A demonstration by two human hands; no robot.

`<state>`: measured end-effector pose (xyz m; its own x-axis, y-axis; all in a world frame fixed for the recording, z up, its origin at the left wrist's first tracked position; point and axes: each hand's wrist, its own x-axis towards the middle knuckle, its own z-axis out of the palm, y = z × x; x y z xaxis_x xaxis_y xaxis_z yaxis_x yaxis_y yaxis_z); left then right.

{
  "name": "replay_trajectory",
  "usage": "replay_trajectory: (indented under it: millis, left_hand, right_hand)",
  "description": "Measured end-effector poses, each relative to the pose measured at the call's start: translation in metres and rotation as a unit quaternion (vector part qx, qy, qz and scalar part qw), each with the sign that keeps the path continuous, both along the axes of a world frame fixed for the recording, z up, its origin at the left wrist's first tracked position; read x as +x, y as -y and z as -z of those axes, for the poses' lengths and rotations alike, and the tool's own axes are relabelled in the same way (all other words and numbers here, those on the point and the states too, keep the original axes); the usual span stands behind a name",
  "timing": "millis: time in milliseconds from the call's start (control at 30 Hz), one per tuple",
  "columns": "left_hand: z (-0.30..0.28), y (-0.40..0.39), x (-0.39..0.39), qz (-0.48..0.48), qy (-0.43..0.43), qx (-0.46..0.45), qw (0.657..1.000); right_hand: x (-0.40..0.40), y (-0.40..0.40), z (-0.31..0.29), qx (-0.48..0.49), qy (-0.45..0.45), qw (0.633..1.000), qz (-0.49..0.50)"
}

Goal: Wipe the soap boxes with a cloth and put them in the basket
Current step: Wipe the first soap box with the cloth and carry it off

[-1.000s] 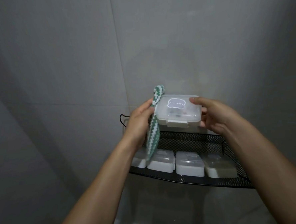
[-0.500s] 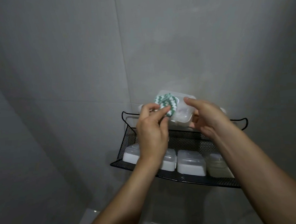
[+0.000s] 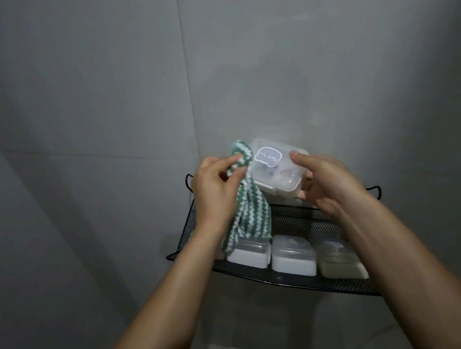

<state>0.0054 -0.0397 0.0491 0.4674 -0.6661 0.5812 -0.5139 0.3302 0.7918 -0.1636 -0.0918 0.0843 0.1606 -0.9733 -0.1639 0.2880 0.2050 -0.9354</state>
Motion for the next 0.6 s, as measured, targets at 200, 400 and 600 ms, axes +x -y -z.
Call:
replay_trajectory:
  millis: [200,400,600]
  left_hand:
    - [0.012,0.005,0.004,0.019,-0.198,0.062,0.978]
    - [0.017,0.0,-0.011,0.052,-0.377,0.066,0.922]
    - [0.017,-0.009,-0.03,0.098,-0.447,0.083,0.885]
  right_hand:
    - [0.008,0.001,0.001,0.022,0.033,0.999,-0.007]
    - [0.016,0.001,0.007,0.039,0.094,0.995,-0.013]
    - [0.027,-0.005,0.01,0.023,0.132,0.991,-0.011]
